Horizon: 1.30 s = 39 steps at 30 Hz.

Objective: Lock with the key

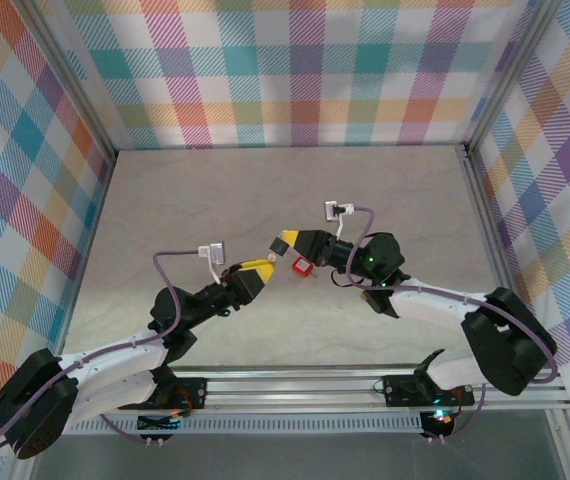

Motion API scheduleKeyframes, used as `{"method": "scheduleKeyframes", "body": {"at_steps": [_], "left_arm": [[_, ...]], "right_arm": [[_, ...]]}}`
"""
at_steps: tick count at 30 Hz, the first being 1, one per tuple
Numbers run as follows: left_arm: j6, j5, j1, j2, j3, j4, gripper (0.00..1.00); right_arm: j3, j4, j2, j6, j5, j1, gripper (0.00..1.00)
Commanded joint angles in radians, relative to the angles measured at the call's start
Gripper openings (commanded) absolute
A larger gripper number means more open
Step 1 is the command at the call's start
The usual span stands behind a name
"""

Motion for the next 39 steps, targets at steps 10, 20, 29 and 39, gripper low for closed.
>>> {"method": "scheduleKeyframes", "body": {"at_steps": [10, 20, 29, 39], "left_arm": [[0.020, -0.071, -0.004, 0.003, 0.002, 0.102, 0.41], [0.029, -0.104, 0.004, -0.010, 0.012, 0.072, 0.30], [0.037, -0.124, 0.016, -0.007, 0.014, 0.057, 0.30], [0.040, -0.135, 0.028, -0.006, 0.011, 0.061, 0.25]], "right_arm": [[-0.026, 0.128, 0.020, 0.033, 0.069, 0.031, 0.00], [-0.046, 0.182, 0.039, 0.055, 0.066, 0.047, 0.00], [-0.047, 0.206, 0.060, 0.055, 0.046, 0.062, 0.00], [-0.042, 0.230, 0.082, 0.059, 0.047, 0.082, 0.00]]}}
